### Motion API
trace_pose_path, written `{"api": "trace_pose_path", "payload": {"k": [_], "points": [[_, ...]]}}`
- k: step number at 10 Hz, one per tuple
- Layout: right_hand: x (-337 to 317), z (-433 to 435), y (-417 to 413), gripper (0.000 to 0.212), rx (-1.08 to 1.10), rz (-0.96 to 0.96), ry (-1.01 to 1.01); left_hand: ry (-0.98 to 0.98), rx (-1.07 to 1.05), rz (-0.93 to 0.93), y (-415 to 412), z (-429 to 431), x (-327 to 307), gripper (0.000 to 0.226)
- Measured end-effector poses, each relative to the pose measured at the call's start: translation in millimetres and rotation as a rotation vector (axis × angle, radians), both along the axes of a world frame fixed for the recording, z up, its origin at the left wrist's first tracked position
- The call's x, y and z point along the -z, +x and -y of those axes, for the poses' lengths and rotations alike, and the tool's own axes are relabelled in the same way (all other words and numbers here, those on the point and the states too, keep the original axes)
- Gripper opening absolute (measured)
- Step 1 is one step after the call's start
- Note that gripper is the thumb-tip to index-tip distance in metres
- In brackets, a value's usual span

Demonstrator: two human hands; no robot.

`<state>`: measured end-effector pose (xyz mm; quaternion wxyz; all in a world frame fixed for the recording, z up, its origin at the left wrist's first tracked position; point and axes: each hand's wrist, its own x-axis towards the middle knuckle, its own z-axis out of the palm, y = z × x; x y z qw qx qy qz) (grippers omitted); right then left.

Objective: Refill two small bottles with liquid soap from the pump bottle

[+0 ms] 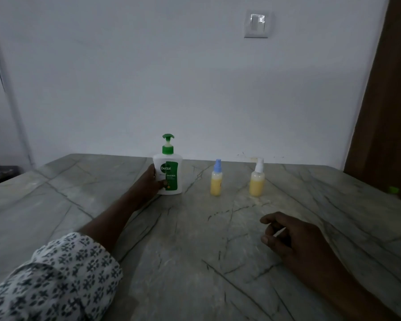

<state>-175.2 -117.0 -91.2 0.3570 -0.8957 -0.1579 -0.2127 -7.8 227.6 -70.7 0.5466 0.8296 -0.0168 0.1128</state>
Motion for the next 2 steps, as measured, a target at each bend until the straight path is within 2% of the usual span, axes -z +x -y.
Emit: {"api": "trace_pose_path", "payload": {"k": [1, 2], "points": [[3.6, 1.1, 1.8, 0.025, 0.009, 0.019, 0.011, 0.065, 0.028, -0.008, -7.3, -1.0, -0.7, 0.074], [1.6, 1.0, 2.7, 0.020, 0.033, 0.022, 0.027, 0.128, -0.105, -0.015, -12.3, 0.5, -5.9, 0.090]]}}
